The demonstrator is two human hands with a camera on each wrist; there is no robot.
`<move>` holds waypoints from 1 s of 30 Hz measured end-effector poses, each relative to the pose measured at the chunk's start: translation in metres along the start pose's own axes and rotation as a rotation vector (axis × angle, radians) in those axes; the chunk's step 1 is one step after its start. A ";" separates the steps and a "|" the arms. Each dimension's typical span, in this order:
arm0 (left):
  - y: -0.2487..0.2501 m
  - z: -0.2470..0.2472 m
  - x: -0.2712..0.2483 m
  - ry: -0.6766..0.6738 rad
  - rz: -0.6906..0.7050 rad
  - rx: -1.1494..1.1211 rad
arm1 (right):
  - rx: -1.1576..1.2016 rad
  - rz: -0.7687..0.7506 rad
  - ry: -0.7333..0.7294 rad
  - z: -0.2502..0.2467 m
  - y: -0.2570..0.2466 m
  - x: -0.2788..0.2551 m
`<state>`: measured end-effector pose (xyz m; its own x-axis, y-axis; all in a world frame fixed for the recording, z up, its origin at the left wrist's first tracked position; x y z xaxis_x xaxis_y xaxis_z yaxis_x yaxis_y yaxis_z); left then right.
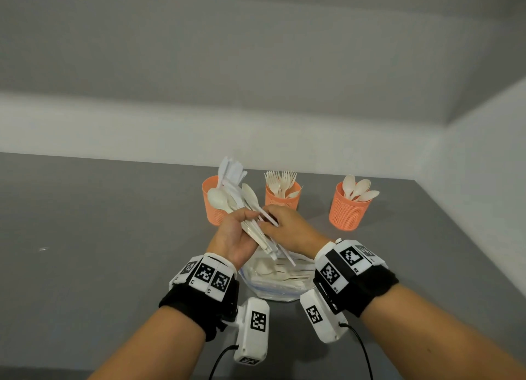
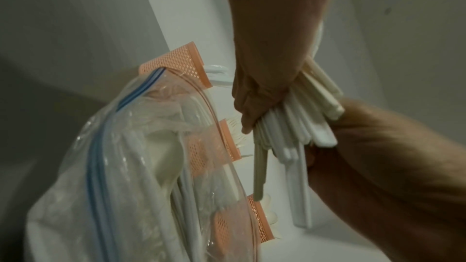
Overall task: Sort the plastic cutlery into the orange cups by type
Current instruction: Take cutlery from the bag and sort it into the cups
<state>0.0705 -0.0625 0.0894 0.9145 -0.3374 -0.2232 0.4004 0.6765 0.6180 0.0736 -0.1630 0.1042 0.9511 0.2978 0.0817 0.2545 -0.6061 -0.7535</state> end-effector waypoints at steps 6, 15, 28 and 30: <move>0.009 -0.010 0.008 -0.030 0.039 0.027 | 0.109 0.061 0.029 0.002 -0.005 0.011; 0.024 -0.019 0.014 -0.014 0.001 -0.026 | 0.115 0.064 0.115 -0.008 -0.016 0.020; 0.033 -0.025 0.015 -0.062 -0.104 -0.031 | 0.116 0.043 -0.082 0.002 -0.026 0.016; 0.034 -0.027 0.015 -0.071 -0.124 -0.027 | 0.106 0.051 -0.145 0.000 -0.030 0.014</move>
<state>0.0989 -0.0270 0.0870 0.8521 -0.4643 -0.2416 0.5121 0.6442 0.5682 0.0790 -0.1405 0.1279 0.9249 0.3771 -0.0474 0.1799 -0.5442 -0.8195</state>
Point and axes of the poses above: each hand's wrist, its own x-axis towards the middle knuckle, its own z-axis out of the palm, y = z × x, the point moved 3 cm from there along x, towards the middle knuckle, and after that the axes turned 1 degree about x, right-handed, at the moved point
